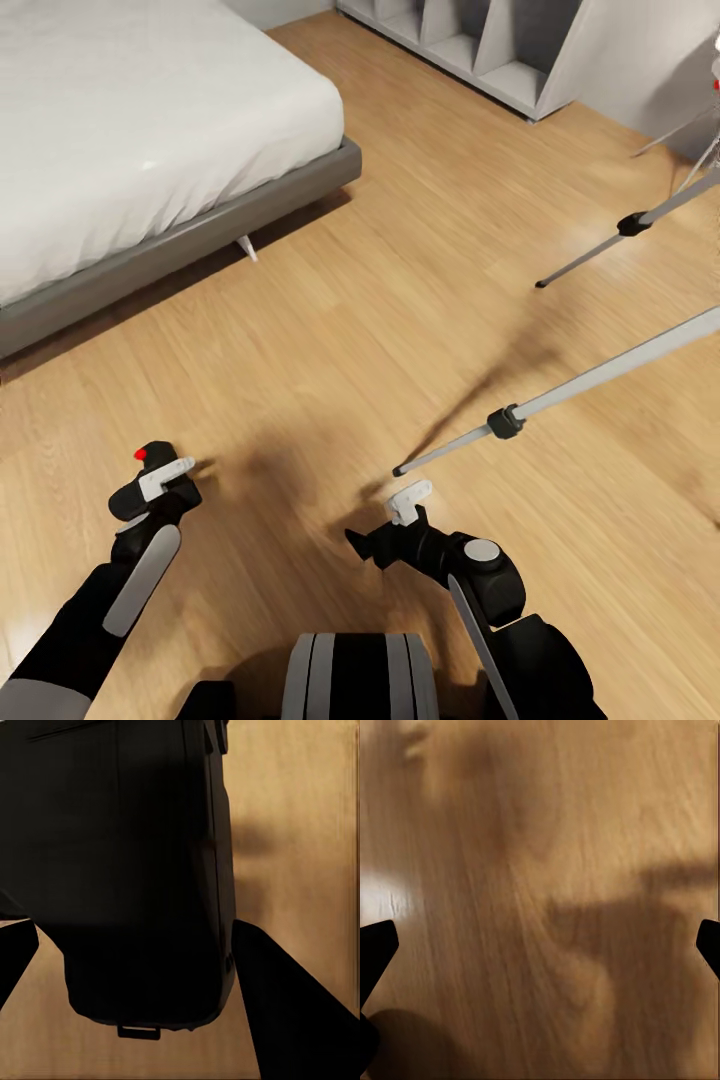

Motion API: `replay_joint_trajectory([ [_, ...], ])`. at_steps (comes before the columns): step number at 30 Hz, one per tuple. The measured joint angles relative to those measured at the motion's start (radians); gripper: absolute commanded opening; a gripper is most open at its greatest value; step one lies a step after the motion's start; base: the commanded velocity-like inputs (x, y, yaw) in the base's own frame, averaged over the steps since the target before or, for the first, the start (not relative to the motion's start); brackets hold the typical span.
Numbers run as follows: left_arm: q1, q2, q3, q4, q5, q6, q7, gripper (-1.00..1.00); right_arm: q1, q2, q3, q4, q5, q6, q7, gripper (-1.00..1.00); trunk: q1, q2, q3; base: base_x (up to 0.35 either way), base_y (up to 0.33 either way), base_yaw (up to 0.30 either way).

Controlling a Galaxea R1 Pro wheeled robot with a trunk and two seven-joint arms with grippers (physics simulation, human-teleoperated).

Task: Attach the digital camera to the camera tripod in the bedroom.

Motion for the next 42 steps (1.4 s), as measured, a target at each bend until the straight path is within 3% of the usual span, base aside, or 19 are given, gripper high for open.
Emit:
replay_joint_trajectory([
  [12,0.117,0.000,-0.001,-0.139,0.005,0.070,0.008,-1.00,-0.002,-0.015,-0.012,0.000,0.000,-0.006,0.003,1.00,-0.005,0.003,0.046,0.000,0.000,0.000],
  [17,0.154,0.003,0.001,-0.167,0.009,0.084,-0.004,-1.00,-0.003,-0.026,-0.014,0.000,0.000,-0.006,0.050,1.00,-0.008,0.004,0.066,0.000,0.000,0.000],
  [23,0.185,0.025,0.001,-0.188,0.015,0.106,-0.083,-1.00,-0.004,-0.035,-0.024,0.000,0.000,-0.006,0.201,1.00,-0.010,0.005,0.089,0.000,0.000,0.000],
  [24,0.185,0.026,0.001,-0.188,0.013,0.106,-0.084,-1.00,-0.004,-0.035,-0.024,0.000,0.000,-0.006,0.202,1.00,-0.011,0.006,0.093,0.000,0.000,0.000],
  [27,0.197,0.032,0.001,-0.193,0.016,0.131,-0.157,-1.00,-0.003,-0.039,-0.034,0.000,0.000,-0.007,0.257,1.00,-0.012,0.006,0.104,0.000,0.000,0.000],
  [32,0.203,0.035,0.001,-0.194,0.013,0.162,-0.220,-1.00,-0.003,-0.041,-0.040,0.001,0.001,-0.007,0.283,1.00,-0.014,0.007,0.124,0.000,0.000,0.000],
  [42,0.205,0.036,0.002,-0.193,0.012,0.180,-0.254,-1.00,-0.007,-0.038,-0.042,0.001,0.001,-0.002,0.294,1.00,-0.019,0.010,0.162,0.000,0.000,-0.007],
])
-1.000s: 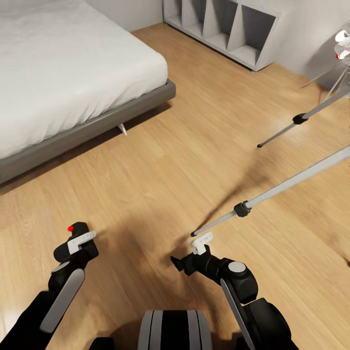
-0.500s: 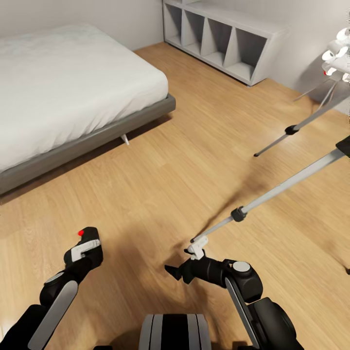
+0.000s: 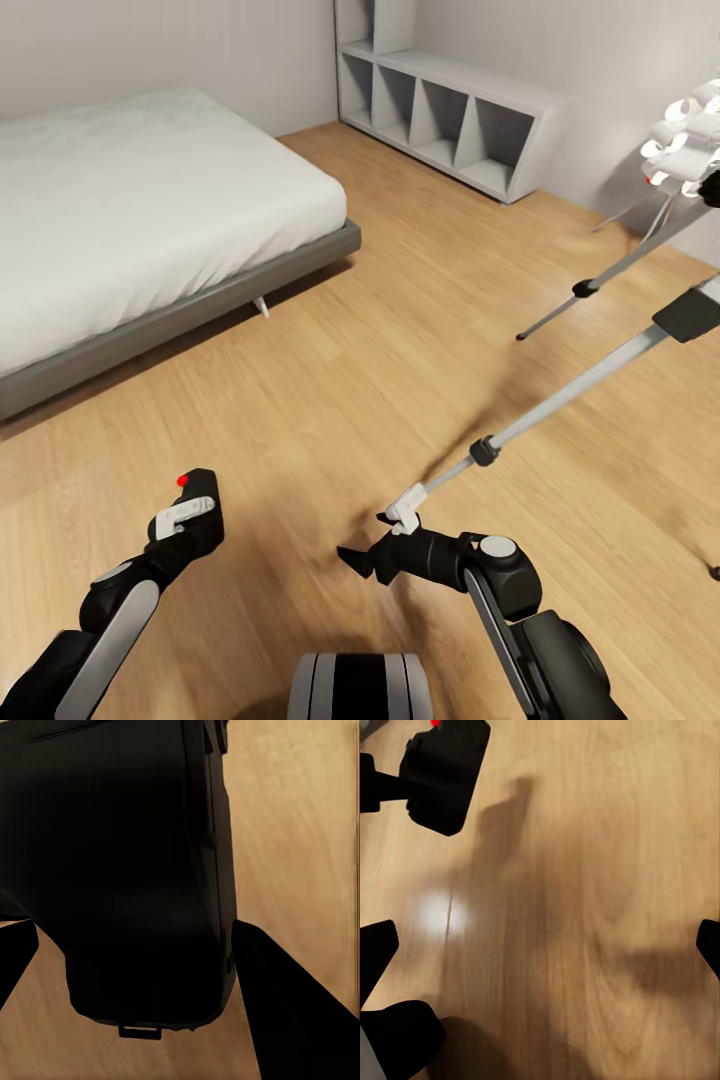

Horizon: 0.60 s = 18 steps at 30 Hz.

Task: Attach the digital camera to the camera tripod in the bedroom.

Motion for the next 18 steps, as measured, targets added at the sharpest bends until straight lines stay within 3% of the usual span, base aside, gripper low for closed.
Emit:
replay_joint_trajectory([
  [11,0.000,0.002,0.000,0.005,-0.002,0.005,-0.007,-1.00,0.001,0.000,0.000,-0.001,0.000,0.000,0.002,1.00,-0.005,0.003,0.043,0.000,0.000,-0.185],
  [18,0.001,0.000,-0.003,0.012,-0.010,-0.001,-0.002,-1.00,0.002,0.003,0.001,-0.001,0.000,0.001,0.001,1.00,-0.005,0.003,0.045,-0.051,0.000,-0.258],
])
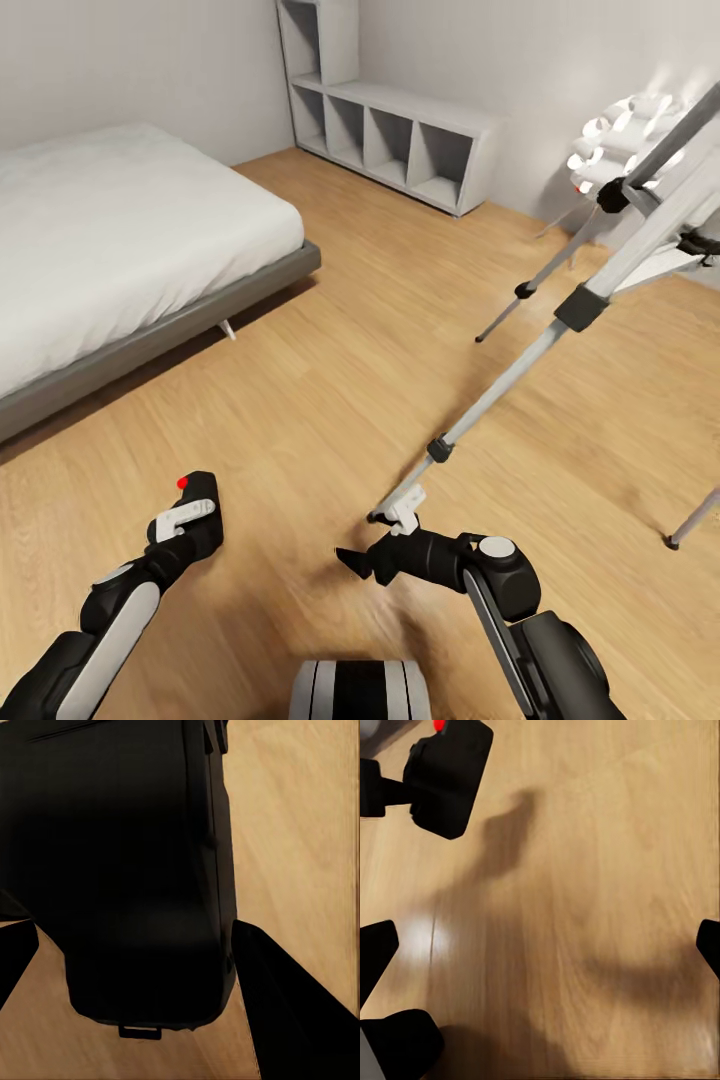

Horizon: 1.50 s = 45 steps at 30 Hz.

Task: Attach the digital camera to the camera tripod in the bedroom.

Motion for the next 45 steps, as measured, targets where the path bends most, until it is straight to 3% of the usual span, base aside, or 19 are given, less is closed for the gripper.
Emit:
replay_joint_trajectory([
  [11,0.000,-0.001,0.001,0.005,-0.004,0.001,0.005,-1.00,-0.001,-0.002,0.001,0.000,0.000,0.000,0.001,1.00,0.000,0.000,0.006,-0.248,0.000,-0.263],
  [26,0.000,-0.001,0.005,0.005,0.000,0.000,0.010,-1.00,-0.004,-0.004,0.001,0.000,0.000,0.000,0.001,1.00,-0.007,0.003,0.071,-0.025,0.000,-0.159],
  [36,0.014,-0.001,0.063,0.009,-0.002,-0.001,0.013,-1.00,-0.006,-0.005,-0.001,0.000,0.000,-0.001,0.001,1.00,-0.011,0.006,0.110,-0.001,0.000,-0.095],
  [41,0.032,-0.008,0.086,0.007,0.002,-0.003,0.015,-1.00,-0.008,-0.009,-0.024,0.000,0.000,-0.001,0.002,1.00,-0.014,0.007,0.129,0.000,0.000,-0.239],
  [42,0.065,-0.024,0.089,-0.009,0.007,-0.004,0.016,-1.00,-0.010,-0.028,-0.054,0.000,0.001,0.000,0.008,1.00,-0.014,0.007,0.133,0.000,0.000,-0.259],
  [45,0.084,-0.035,0.091,-0.012,-0.002,-0.005,0.017,-1.00,-0.015,-0.046,-0.092,0.000,-0.001,0.011,0.012,1.00,-0.015,0.008,0.144,0.000,0.000,-0.261],
])
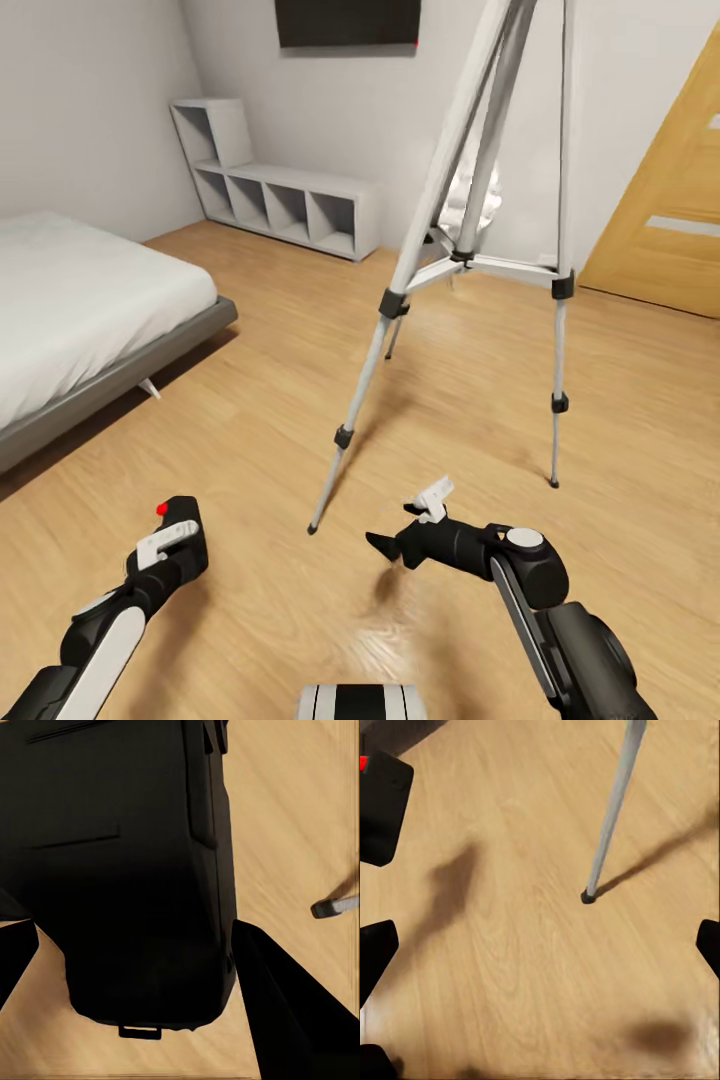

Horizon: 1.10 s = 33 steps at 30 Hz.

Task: Attach the digital camera to the camera tripod in the bedroom.

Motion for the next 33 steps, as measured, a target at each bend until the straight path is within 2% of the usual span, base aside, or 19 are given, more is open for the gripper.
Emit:
replay_joint_trajectory([
  [2,0.017,-0.013,0.003,0.004,-0.002,-0.016,0.002,-1.00,-0.013,-0.029,-0.079,0.000,0.001,0.020,0.052,1.00,-0.001,0.000,0.008,0.000,0.000,-0.264],
  [6,0.021,-0.025,0.003,0.007,-0.003,-0.035,0.003,-1.00,-0.019,-0.037,-0.122,0.000,-0.001,0.025,0.104,1.00,-0.003,0.001,0.023,0.000,0.000,-0.264],
  [11,0.023,-0.033,0.002,0.009,-0.003,-0.047,0.004,-1.00,-0.025,-0.041,-0.150,0.000,-0.001,0.027,0.135,1.00,-0.005,0.003,0.043,0.000,0.000,-0.264],
  [17,0.024,-0.037,-0.004,0.008,0.000,-0.049,0.015,-1.00,-0.027,-0.042,-0.163,0.000,-0.001,0.027,0.140,1.00,-0.008,0.004,0.066,0.000,0.000,-0.264],
  [27,0.024,-0.048,-0.051,-0.001,0.000,-0.052,0.046,-1.00,-0.028,-0.042,-0.171,0.000,-0.001,0.027,0.143,1.00,-0.012,0.006,0.104,0.000,0.000,-0.265],
  [33,0.024,-0.049,-0.054,0.000,0.000,-0.053,0.047,-1.00,-0.029,-0.042,-0.171,0.000,-0.001,0.027,0.143,1.00,-0.012,0.006,0.105,-0.002,0.000,-0.265],
])
